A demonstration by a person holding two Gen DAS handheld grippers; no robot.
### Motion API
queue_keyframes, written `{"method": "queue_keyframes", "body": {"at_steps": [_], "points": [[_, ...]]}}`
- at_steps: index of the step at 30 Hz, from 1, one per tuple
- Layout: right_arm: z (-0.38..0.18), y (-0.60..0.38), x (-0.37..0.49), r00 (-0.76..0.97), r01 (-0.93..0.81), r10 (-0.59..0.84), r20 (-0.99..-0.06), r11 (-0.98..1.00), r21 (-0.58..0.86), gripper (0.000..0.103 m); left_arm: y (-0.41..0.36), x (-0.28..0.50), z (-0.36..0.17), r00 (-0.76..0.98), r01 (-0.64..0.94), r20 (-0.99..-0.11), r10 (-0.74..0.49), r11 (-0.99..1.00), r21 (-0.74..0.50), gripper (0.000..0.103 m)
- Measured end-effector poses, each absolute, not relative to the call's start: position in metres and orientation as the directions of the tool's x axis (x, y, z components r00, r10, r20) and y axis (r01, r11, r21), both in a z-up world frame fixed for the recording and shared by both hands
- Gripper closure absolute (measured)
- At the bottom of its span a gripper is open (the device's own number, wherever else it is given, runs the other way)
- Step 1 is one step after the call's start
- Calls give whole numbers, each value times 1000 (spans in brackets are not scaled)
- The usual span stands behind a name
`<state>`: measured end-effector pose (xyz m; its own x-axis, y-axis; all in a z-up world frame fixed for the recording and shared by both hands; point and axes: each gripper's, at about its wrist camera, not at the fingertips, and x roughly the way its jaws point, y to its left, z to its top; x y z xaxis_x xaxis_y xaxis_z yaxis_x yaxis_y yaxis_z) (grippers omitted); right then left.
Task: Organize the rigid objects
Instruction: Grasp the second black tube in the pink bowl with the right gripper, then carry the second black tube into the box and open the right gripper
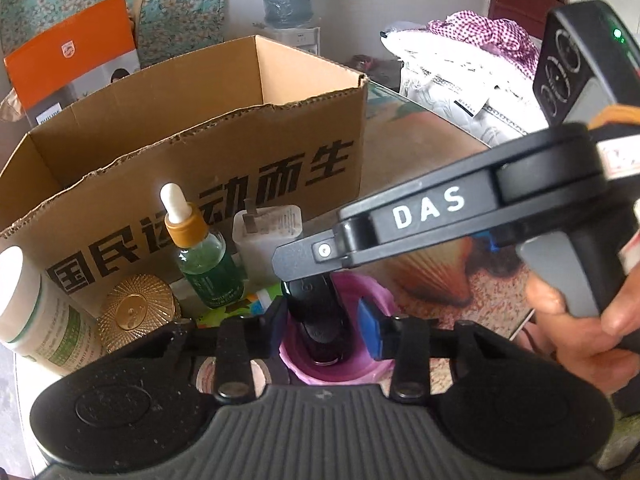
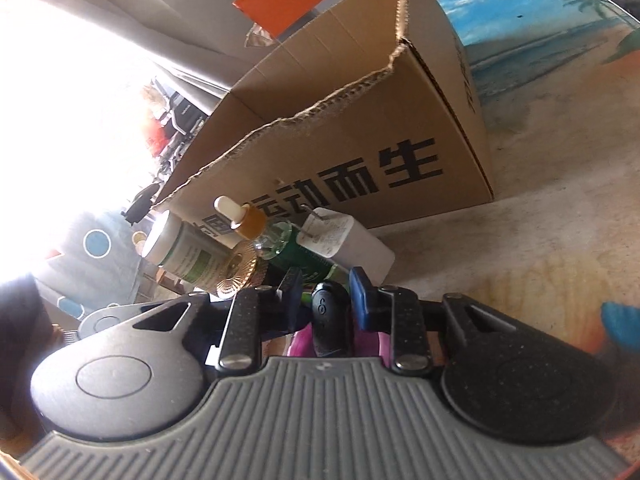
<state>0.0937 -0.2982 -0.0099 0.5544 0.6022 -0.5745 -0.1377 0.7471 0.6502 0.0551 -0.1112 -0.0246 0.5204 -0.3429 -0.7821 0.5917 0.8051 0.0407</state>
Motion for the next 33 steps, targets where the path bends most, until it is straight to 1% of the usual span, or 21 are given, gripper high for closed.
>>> {"method": "queue_keyframes", "body": {"at_steps": [5, 8, 12, 13, 16, 19, 27, 33], "points": [[-7, -301, 87, 541, -152, 637, -549, 716, 681, 79, -115, 54, -26, 521, 593, -781, -344, 804, 41, 63], [-6, -301, 82, 532, -155, 643, -552, 714, 682, 79, -116, 52, -28, 526, 593, -779, -339, 804, 51, 63], [-14, -302, 79, 523, -137, 641, -562, 714, 687, 80, -119, 50, -32, 539, 590, -777, -325, 804, 72, 70], [-16, -301, 79, 521, -129, 640, -565, 713, 689, 82, -118, 51, -33, 537, 587, -779, -322, 806, 71, 71], [-23, -301, 79, 520, -106, 639, -566, 706, 700, 87, -116, 51, -33, 533, 585, -782, -324, 809, 64, 73], [-25, -302, 78, 526, -95, 639, -562, 700, 707, 88, -116, 49, -31, 543, 585, -774, -326, 808, 70, 74], [-10, -298, 69, 559, -110, 626, -544, 706, 699, 88, -112, 38, -13, 581, 582, -739, -342, 809, 83, 74], [14, -294, 61, 585, -146, 617, -527, 719, 680, 88, -104, 30, 9, 618, 571, -700, -358, 816, 87, 74]]}}
